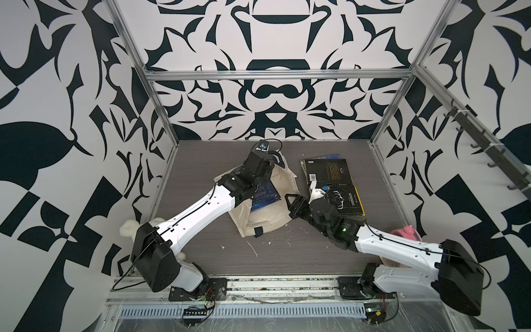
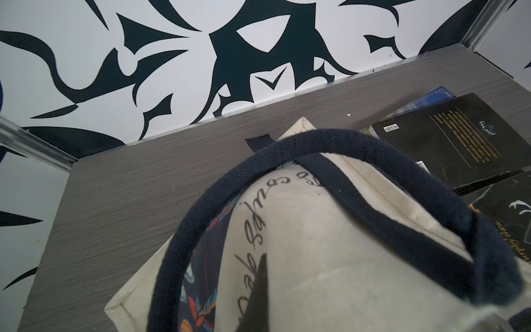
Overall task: Take out the books from the canvas bag
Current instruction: Pick up the book from the canvas bag.
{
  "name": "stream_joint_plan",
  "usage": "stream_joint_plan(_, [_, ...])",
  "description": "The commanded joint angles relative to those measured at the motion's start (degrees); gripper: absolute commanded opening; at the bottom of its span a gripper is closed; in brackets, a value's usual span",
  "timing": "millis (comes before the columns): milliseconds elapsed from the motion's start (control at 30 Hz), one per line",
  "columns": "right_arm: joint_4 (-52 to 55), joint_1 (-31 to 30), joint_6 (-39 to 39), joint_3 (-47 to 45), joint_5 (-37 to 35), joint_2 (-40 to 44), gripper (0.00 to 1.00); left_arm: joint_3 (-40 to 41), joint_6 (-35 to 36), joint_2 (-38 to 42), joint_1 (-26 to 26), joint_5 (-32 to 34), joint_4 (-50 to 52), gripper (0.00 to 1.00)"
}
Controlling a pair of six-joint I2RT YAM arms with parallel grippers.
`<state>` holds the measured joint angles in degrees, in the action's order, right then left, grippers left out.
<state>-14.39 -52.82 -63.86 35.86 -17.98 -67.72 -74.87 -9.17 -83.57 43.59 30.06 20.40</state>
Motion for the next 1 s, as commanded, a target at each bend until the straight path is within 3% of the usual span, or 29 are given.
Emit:
stream_joint_plan(0, [-3.88,-1.64,0.75,2.87,-2.47,-4.05,0.70,-0.47,-0.52,1.61,0.36,-1.21,-4.08,0.00])
stream_joint_plan(167, [-5.33,-3.59,-0.04,5.24,-0.84,-9.31,0.67,0.54,-0.01,3.14,0.35,-0.10,-5.48,0.00])
stream_joint_plan(367, [-9.47,-8.69,0.14,4.45,-6.86,-11.70,0.66,0.60,-0.29,4.24,0.35,-0.52,-5.68,0.00])
stream_joint_plan(667, [-17.36,-10.09,-4.10,7.04,-5.63,-23.09,0.63,1.91,-1.24,6.34,0.37,-2.00,-7.21,0.00])
stream_joint_plan(967, [-16.30,-11.67,-8.81,10.98,-12.82,-29.79,0.61,2.22,-1.76,6.88,0.35,-3.79,-7.71,0.00])
